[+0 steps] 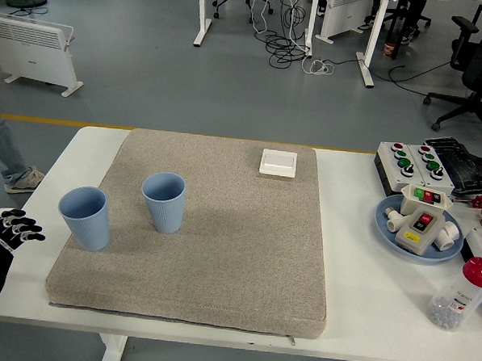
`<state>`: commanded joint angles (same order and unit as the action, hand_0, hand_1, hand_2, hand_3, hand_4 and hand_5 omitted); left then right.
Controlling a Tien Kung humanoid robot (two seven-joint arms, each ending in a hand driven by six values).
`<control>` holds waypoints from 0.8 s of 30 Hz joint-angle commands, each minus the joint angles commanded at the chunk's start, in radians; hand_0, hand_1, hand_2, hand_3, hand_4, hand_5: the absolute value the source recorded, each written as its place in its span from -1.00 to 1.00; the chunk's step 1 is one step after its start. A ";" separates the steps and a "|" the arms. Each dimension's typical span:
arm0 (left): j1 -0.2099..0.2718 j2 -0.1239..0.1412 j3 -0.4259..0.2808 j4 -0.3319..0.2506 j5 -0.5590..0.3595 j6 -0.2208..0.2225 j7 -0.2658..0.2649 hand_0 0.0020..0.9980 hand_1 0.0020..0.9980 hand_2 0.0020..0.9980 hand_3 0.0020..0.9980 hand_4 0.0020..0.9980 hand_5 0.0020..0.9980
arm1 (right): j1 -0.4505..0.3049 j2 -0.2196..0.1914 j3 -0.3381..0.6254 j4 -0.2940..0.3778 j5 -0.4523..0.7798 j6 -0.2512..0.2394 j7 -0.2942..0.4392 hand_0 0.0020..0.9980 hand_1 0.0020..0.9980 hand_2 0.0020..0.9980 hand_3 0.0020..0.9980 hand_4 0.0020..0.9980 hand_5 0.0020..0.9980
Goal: Push cup pick cup insert cup
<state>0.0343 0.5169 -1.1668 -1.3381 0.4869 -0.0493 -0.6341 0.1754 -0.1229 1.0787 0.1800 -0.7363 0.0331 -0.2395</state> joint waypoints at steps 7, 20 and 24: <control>-0.032 -0.013 0.077 0.019 0.078 0.003 0.029 -0.06 -0.03 -0.04 -0.12 -0.05 1.00 | -0.002 -0.001 0.000 0.000 -0.001 0.000 -0.001 0.57 0.47 0.49 0.26 -0.40 0.17; -0.146 -0.009 0.192 0.100 0.162 -0.005 0.083 0.02 0.07 0.02 -0.09 -0.02 1.00 | -0.005 0.002 -0.002 0.000 0.006 -0.001 -0.001 0.57 0.47 0.49 0.26 -0.41 0.17; -0.183 -0.004 0.217 0.128 0.166 -0.005 0.090 0.03 0.07 0.02 -0.09 0.00 1.00 | -0.006 0.003 -0.005 0.000 0.010 -0.001 0.000 0.57 0.47 0.49 0.26 -0.41 0.16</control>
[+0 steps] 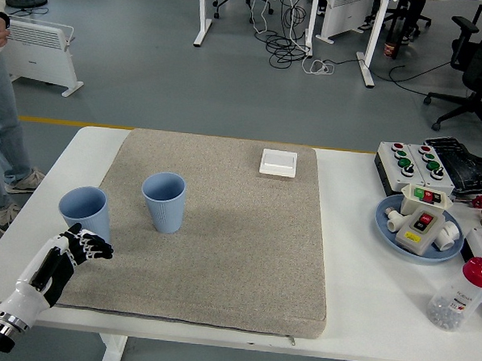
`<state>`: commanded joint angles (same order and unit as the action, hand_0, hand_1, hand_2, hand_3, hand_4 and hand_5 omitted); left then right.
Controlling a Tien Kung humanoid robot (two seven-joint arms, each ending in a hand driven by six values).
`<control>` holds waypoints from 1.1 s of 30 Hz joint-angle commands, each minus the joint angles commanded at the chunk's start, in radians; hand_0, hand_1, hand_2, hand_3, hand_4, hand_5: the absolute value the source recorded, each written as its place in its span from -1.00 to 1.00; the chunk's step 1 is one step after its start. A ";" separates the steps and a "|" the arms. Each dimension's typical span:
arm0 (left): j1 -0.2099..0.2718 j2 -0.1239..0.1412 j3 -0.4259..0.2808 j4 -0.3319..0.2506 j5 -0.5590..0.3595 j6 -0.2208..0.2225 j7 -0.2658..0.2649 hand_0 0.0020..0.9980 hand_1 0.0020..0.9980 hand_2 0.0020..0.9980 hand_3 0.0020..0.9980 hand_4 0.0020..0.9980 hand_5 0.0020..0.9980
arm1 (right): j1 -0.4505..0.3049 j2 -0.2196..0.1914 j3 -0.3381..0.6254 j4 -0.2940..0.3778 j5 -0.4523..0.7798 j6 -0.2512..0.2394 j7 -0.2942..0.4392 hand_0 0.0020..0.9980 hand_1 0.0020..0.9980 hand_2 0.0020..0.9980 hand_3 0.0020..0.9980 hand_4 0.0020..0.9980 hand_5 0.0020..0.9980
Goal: Push cup pick cup insert cup
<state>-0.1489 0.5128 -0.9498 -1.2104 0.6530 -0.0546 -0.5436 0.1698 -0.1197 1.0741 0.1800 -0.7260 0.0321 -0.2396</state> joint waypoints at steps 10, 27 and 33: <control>-0.067 0.017 0.038 0.057 0.053 -0.007 0.013 0.03 0.06 0.01 -0.09 0.03 1.00 | -0.001 0.002 -0.005 0.000 0.004 0.002 0.000 0.57 0.46 0.49 0.26 -0.41 0.16; -0.114 0.025 0.059 0.151 0.137 -0.022 0.013 0.03 0.05 -0.01 -0.10 0.06 1.00 | -0.001 0.005 -0.011 0.000 0.010 0.002 -0.001 0.57 0.46 0.48 0.26 -0.41 0.17; -0.120 0.026 0.059 0.180 0.173 -0.025 0.009 0.03 0.05 -0.01 -0.10 0.05 1.00 | -0.002 0.005 -0.012 0.000 0.011 0.002 -0.001 0.57 0.46 0.48 0.26 -0.41 0.17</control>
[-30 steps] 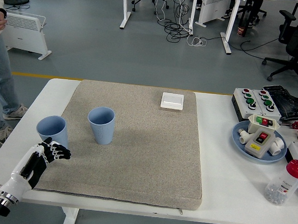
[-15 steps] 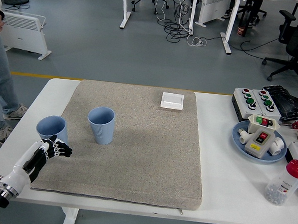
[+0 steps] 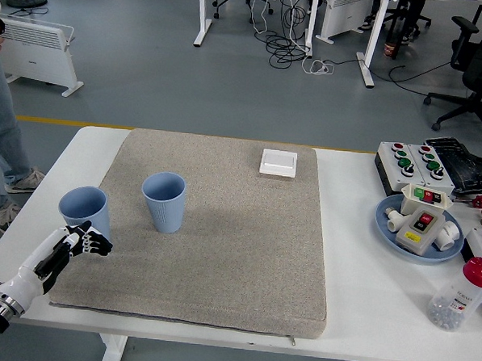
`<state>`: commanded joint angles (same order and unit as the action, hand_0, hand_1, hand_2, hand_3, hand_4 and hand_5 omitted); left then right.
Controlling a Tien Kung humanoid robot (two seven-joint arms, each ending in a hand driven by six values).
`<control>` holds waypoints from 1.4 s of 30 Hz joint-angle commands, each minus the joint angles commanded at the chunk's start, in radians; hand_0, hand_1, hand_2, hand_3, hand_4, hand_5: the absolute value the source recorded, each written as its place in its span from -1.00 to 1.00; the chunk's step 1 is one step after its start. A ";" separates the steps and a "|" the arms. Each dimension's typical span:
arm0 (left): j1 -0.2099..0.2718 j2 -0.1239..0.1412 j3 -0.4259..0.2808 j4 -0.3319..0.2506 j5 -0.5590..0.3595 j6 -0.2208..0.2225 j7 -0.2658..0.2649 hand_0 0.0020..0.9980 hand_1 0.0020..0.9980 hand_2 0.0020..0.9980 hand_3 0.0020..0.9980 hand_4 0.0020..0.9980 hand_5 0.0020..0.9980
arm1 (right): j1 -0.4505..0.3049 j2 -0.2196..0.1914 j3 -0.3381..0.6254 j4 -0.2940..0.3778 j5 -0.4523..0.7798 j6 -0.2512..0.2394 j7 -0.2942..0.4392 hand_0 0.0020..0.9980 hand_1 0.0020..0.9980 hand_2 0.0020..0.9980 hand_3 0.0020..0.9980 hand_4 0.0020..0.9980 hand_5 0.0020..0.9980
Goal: Push cup pick cup insert cup
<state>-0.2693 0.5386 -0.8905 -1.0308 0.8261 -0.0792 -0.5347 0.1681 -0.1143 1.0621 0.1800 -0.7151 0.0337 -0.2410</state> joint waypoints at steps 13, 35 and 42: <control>-0.021 0.003 -0.002 0.050 0.082 0.006 -0.001 0.05 0.05 -0.01 -0.11 0.05 1.00 | 0.001 0.001 -0.005 0.000 0.006 -0.001 0.000 0.57 0.46 0.48 0.26 -0.41 0.18; -0.042 -0.004 0.001 0.091 0.089 0.002 0.009 0.09 0.06 -0.01 -0.11 0.04 1.00 | 0.001 0.000 -0.007 0.000 0.003 0.000 -0.002 0.57 0.46 0.47 0.26 -0.40 0.18; -0.042 -0.006 0.004 0.095 0.085 0.001 0.006 0.12 0.08 0.00 -0.11 0.03 1.00 | 0.001 0.001 -0.006 0.000 0.004 0.000 -0.002 0.57 0.46 0.47 0.26 -0.40 0.18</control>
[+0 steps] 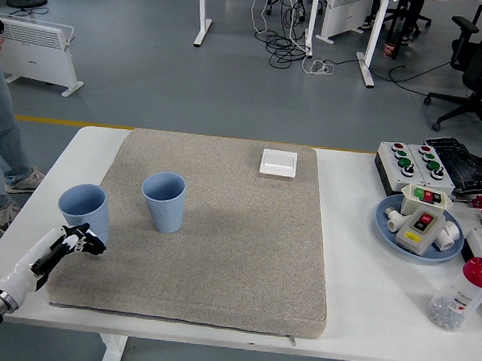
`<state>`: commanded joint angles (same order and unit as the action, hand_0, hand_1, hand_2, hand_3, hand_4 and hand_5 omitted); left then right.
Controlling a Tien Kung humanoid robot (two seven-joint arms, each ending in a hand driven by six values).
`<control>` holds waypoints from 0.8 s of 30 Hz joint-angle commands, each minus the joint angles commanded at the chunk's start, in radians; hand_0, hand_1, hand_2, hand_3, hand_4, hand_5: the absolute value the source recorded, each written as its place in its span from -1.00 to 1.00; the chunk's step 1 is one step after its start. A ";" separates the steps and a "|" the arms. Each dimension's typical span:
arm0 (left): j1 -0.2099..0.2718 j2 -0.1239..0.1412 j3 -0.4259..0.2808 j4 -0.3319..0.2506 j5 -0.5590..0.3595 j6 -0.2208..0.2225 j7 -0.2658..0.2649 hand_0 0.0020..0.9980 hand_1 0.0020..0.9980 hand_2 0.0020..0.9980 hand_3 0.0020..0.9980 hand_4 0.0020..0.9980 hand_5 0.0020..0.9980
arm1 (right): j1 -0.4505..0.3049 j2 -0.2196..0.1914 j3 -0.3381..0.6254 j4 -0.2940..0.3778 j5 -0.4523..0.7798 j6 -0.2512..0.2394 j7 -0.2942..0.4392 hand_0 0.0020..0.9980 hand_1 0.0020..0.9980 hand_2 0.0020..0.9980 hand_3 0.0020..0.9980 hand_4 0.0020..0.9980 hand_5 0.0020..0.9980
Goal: Push cup pick cup insert cup
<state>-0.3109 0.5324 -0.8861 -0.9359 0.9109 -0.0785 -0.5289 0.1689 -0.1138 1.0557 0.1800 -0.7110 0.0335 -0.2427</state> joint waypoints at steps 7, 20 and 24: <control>-0.006 -0.003 0.002 0.008 -0.003 0.004 -0.004 0.23 0.12 0.01 -0.11 0.02 1.00 | 0.000 0.000 0.000 0.000 0.000 0.000 0.000 0.57 0.46 0.47 0.26 -0.40 0.18; -0.023 -0.014 0.024 0.038 0.030 0.012 -0.003 0.40 0.18 0.03 -0.10 0.01 1.00 | 0.000 0.000 0.001 0.000 -0.001 0.001 0.000 0.57 0.46 0.47 0.26 -0.40 0.18; -0.034 -0.017 0.030 0.050 0.038 0.014 -0.006 0.40 0.18 0.03 -0.10 0.01 1.00 | 0.001 0.000 0.002 0.000 -0.002 0.001 0.000 0.57 0.46 0.47 0.26 -0.40 0.18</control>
<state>-0.3453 0.5150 -0.8557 -0.8862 0.9489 -0.0649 -0.5346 0.1694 -0.1134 1.0579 0.1800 -0.7126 0.0345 -0.2426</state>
